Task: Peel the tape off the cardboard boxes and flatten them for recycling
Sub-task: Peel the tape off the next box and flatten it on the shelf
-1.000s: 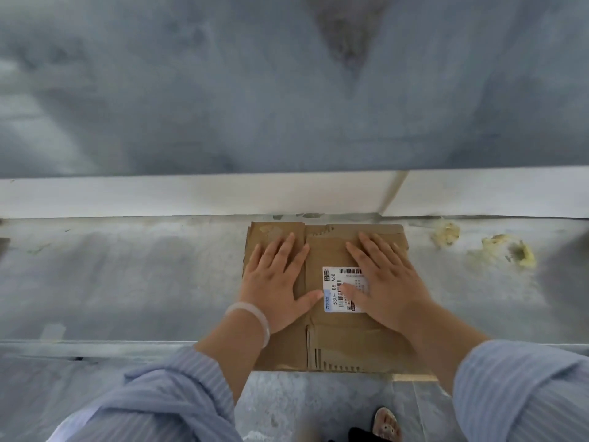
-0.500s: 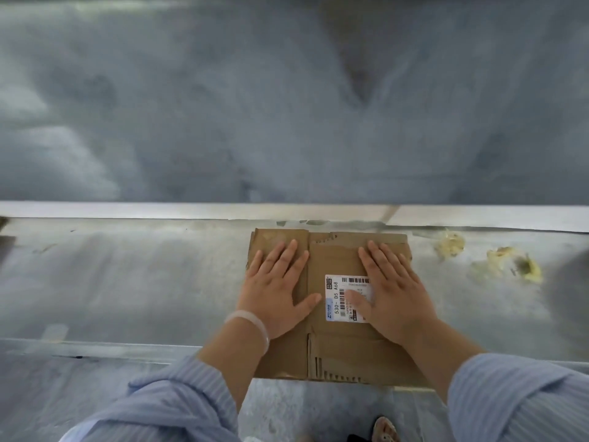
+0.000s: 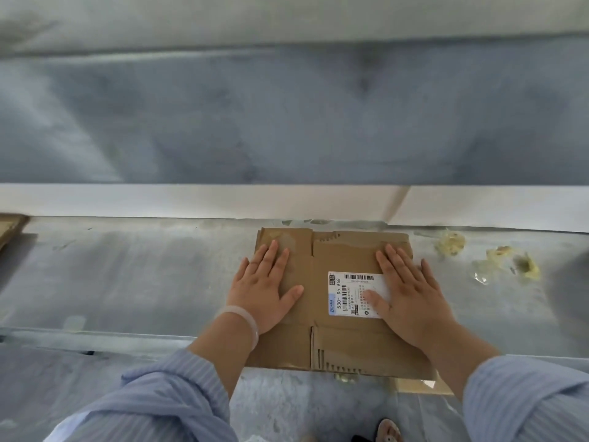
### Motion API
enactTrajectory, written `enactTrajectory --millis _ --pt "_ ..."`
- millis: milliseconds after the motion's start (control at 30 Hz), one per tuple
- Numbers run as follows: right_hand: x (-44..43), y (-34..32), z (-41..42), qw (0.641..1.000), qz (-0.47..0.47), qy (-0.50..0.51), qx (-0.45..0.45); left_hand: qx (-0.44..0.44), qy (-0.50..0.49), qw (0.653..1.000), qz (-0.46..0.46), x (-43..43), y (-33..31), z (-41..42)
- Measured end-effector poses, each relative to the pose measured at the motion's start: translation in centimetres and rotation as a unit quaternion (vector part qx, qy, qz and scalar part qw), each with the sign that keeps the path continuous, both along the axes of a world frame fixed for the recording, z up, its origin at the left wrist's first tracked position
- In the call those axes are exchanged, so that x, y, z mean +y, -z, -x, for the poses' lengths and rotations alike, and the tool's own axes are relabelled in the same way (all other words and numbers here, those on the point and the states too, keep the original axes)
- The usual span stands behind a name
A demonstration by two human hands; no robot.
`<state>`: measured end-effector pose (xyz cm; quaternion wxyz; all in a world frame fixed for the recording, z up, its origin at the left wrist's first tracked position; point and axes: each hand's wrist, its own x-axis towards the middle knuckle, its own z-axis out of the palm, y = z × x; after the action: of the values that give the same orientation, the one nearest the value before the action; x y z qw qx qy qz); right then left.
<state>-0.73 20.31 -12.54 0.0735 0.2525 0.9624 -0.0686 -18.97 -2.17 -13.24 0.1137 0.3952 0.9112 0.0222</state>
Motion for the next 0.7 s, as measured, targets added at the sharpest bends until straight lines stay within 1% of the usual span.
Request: enactTrajectory --millis 100,233,367,500,633,700 --pt "-0.4 -0.4 -0.2 1.0 0.006 0.027 -0.007 -0.021 -0.009 1.0 -0.008 -0.9 -0.8 0.0" --pt "-1.3 -0.8 -1.7 0.993 0.048 0.11 0.001 -0.037 -0.11 0.993 -0.025 -3.0 -1.2 -1.4" --pt "-2.4 -1.1 -3.2 0.987 0.081 0.136 0.024 -0.085 -0.148 0.981 -0.091 -4.3 -1.4 -4.1" --pt "-2.7 -2.0 -3.7 0.977 0.132 0.149 0.073 -0.139 -0.217 0.952 -0.164 -4.2 -2.2 -4.9" --pt "-2.5 -3.1 -3.2 0.955 0.213 0.164 0.125 -0.22 -0.274 0.897 -0.267 -4.4 -3.5 -5.3" --pt "-2.5 -3.6 -2.5 0.944 0.245 0.157 0.154 -0.215 -0.292 0.88 -0.307 -5.2 -4.3 -5.6"
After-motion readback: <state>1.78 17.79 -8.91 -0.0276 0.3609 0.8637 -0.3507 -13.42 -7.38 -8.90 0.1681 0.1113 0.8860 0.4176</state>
